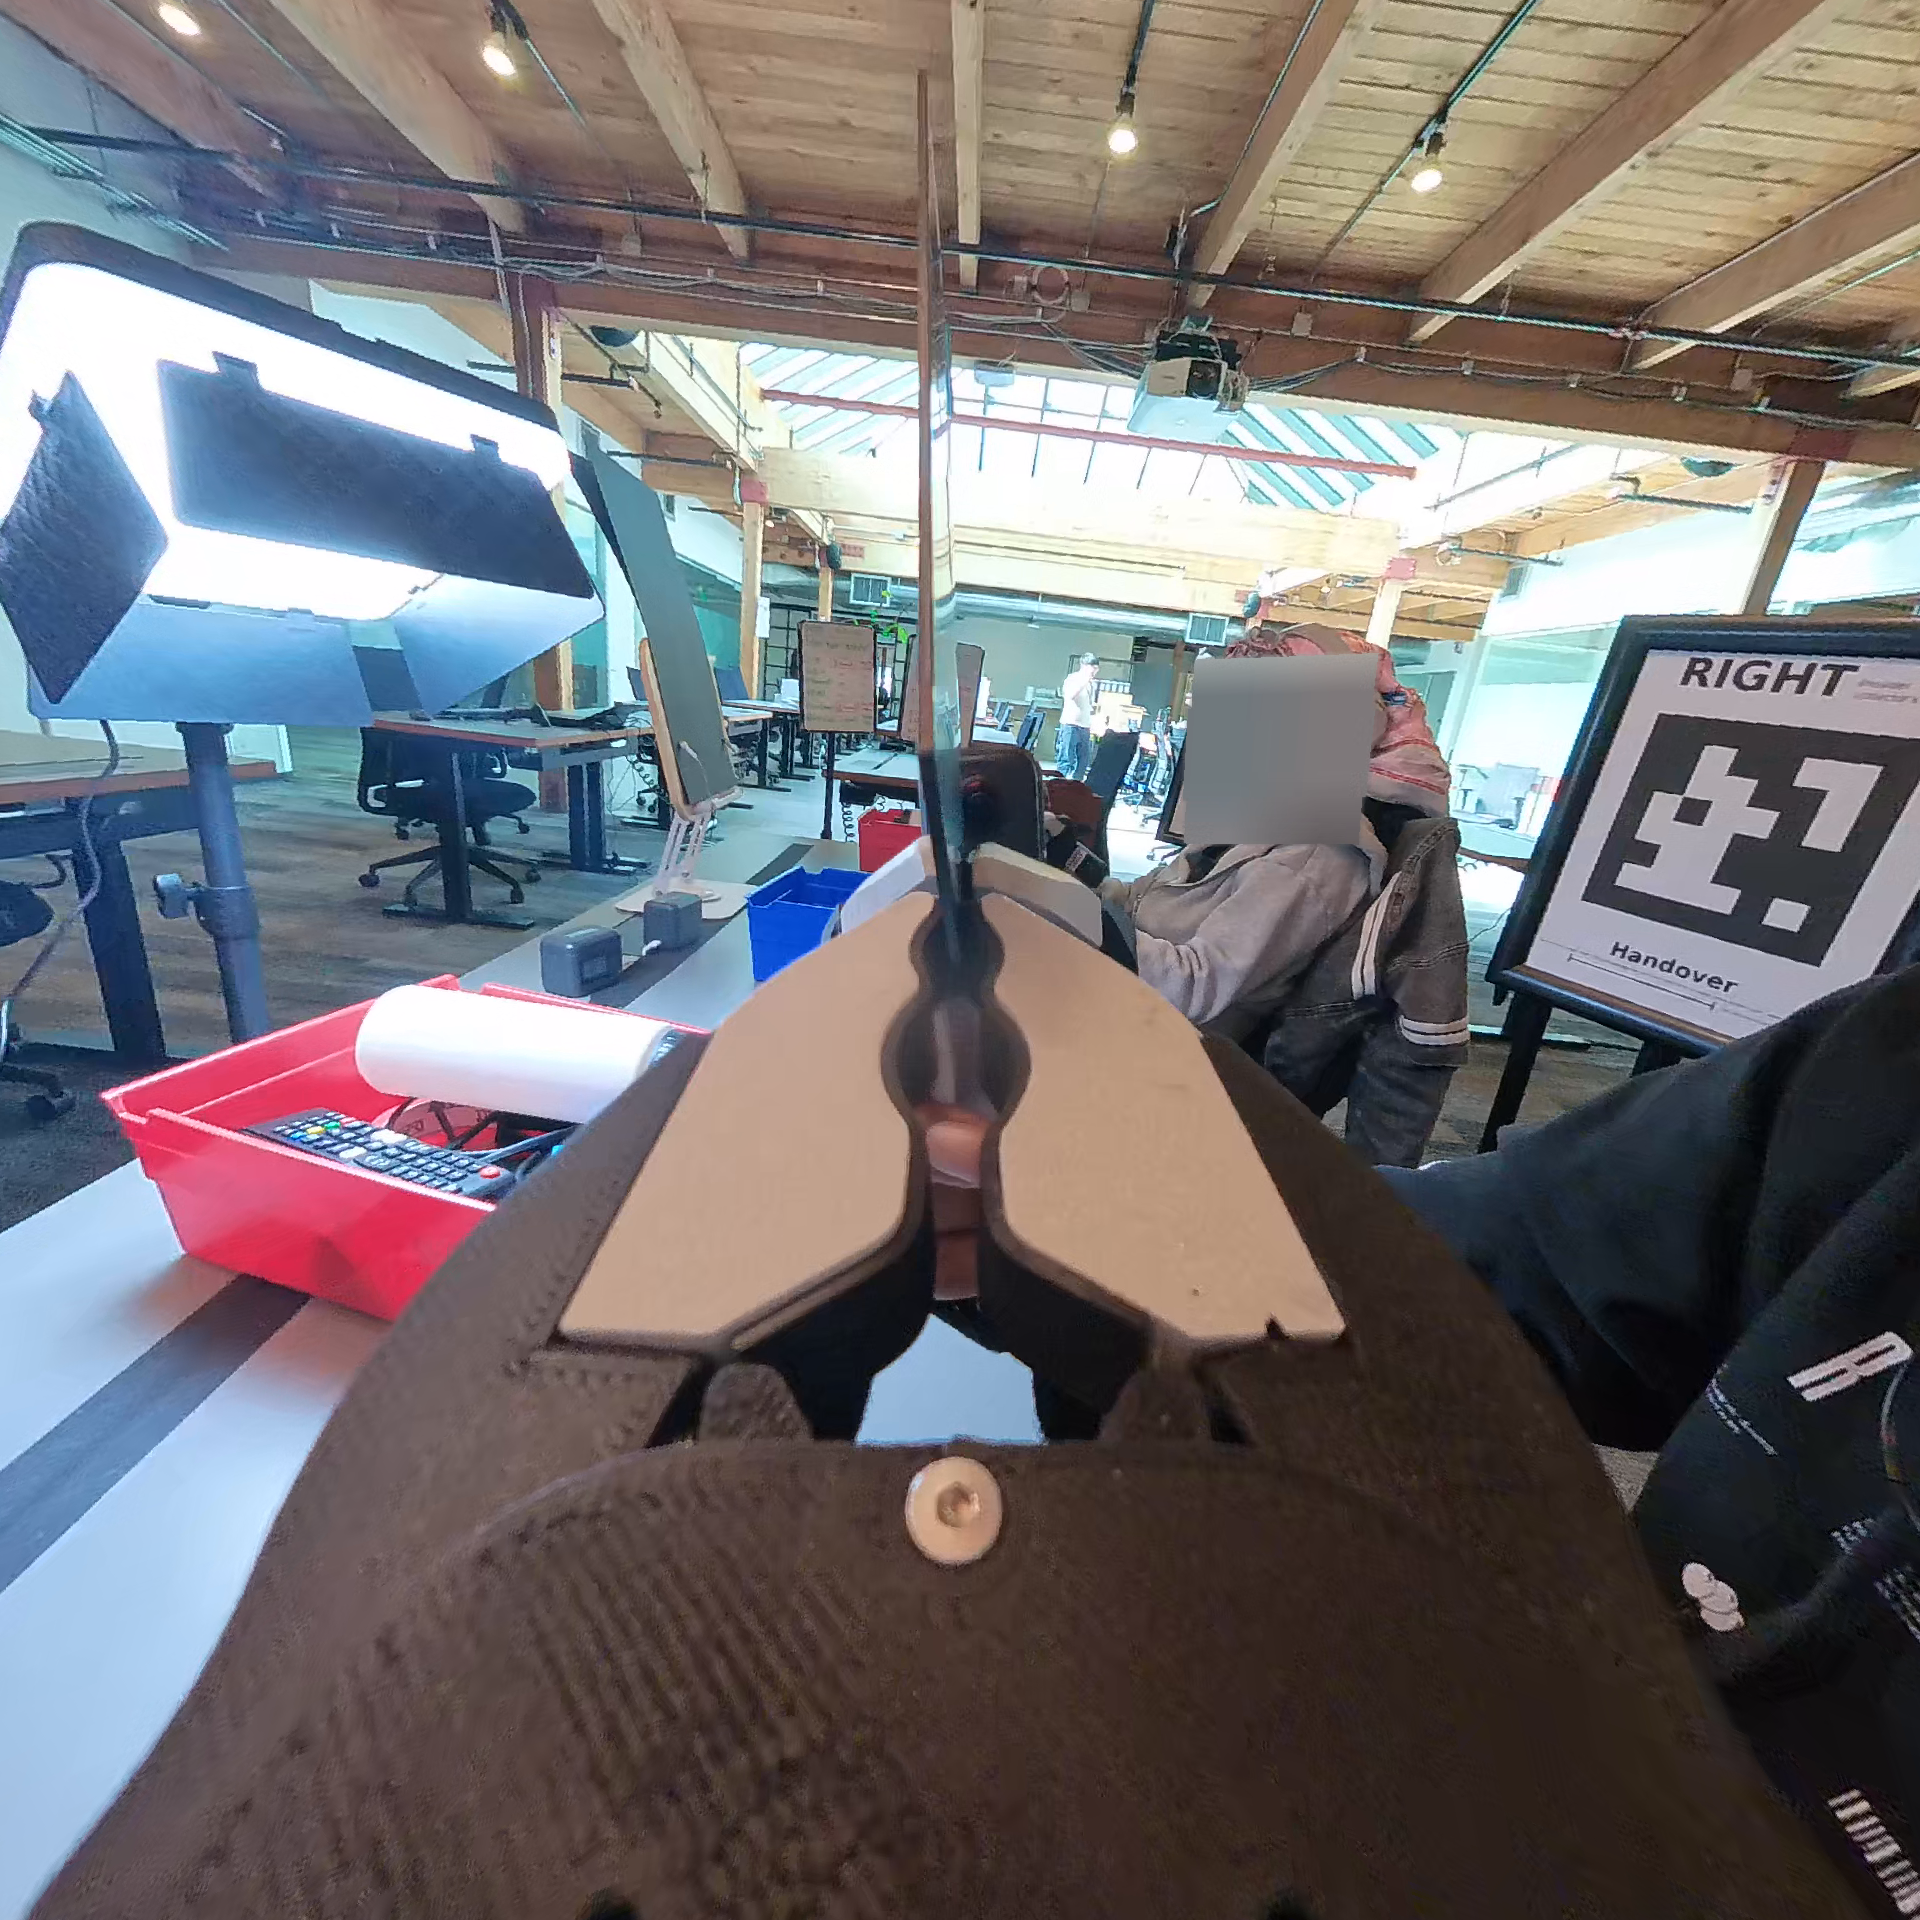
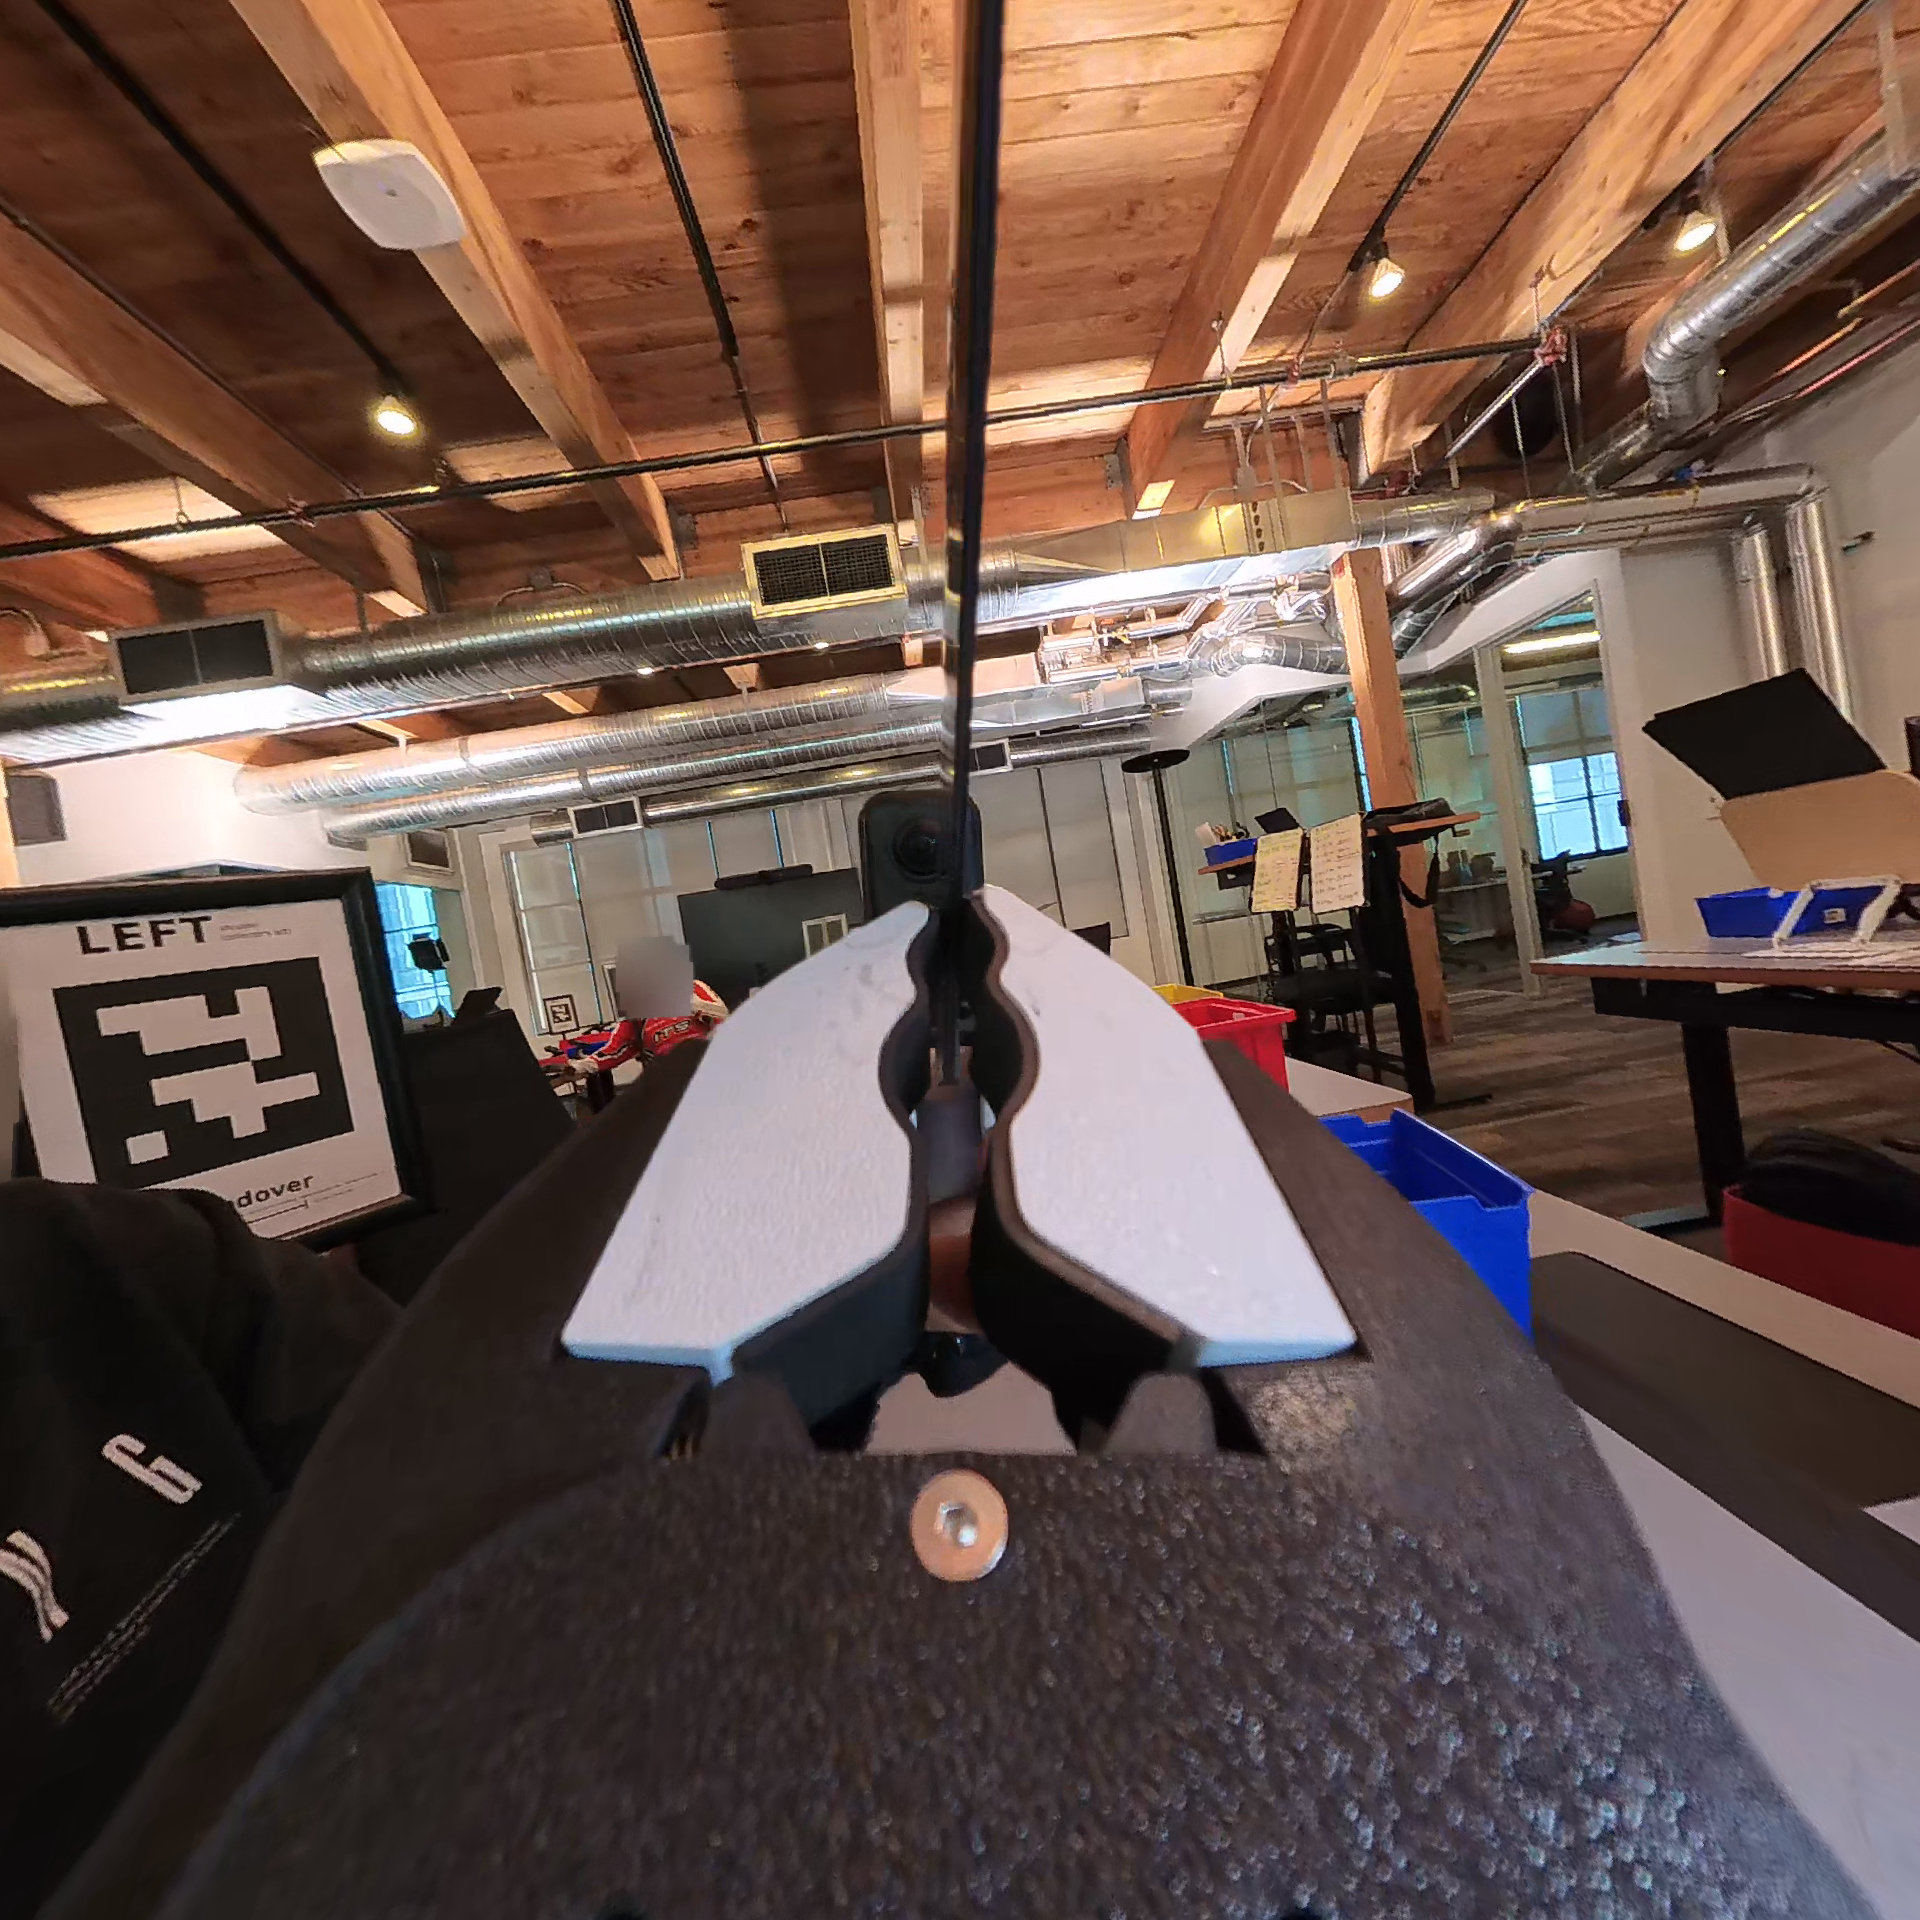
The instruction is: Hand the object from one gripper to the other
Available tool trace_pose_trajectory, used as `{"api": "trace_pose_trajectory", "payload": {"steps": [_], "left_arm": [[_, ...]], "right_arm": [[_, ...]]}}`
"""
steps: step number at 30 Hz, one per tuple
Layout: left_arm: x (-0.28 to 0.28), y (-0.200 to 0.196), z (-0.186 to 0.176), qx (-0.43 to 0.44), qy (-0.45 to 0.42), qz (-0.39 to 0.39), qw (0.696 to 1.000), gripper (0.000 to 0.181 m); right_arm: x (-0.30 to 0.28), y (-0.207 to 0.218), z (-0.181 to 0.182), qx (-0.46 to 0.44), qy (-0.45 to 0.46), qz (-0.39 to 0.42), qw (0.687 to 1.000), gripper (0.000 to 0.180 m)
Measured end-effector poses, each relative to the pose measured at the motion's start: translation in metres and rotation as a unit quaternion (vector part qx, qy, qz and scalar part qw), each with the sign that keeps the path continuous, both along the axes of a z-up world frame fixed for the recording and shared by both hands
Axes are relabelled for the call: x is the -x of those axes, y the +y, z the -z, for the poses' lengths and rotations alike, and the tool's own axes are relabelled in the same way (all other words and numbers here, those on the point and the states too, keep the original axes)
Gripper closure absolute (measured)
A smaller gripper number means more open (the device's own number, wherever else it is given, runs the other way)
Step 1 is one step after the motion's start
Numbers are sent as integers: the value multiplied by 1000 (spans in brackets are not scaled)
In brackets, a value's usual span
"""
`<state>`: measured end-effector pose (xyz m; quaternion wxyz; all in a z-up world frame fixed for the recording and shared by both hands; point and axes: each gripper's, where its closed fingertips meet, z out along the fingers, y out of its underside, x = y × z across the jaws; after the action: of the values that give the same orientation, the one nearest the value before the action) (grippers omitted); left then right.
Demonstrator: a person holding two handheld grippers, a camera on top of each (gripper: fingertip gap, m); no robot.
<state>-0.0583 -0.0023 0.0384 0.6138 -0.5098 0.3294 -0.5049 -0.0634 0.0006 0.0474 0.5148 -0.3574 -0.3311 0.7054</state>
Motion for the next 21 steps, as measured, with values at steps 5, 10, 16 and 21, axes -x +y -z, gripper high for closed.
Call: {"api": "trace_pose_trajectory", "payload": {"steps": [5, 10, 16, 21], "left_arm": [[5, -4, 1, 14, 14, 26, 999, 178], [7, -4, 2, 14, 23, 23, 999, 178], [0, 0, 3, -15, 10, -11, 1000, 163], [-2, 6, 6, -3, 6, -18, 1000, 178]], "right_arm": [[-12, 4, -8, -12, 16, 21, 1000, 171], [-16, 2, -10, -14, 26, 9, 1000, 177], [-12, 5, -7, 18, 48, -2, 999, 177], [-7, 9, -1, 30, 37, -5, 999, 177]]}}
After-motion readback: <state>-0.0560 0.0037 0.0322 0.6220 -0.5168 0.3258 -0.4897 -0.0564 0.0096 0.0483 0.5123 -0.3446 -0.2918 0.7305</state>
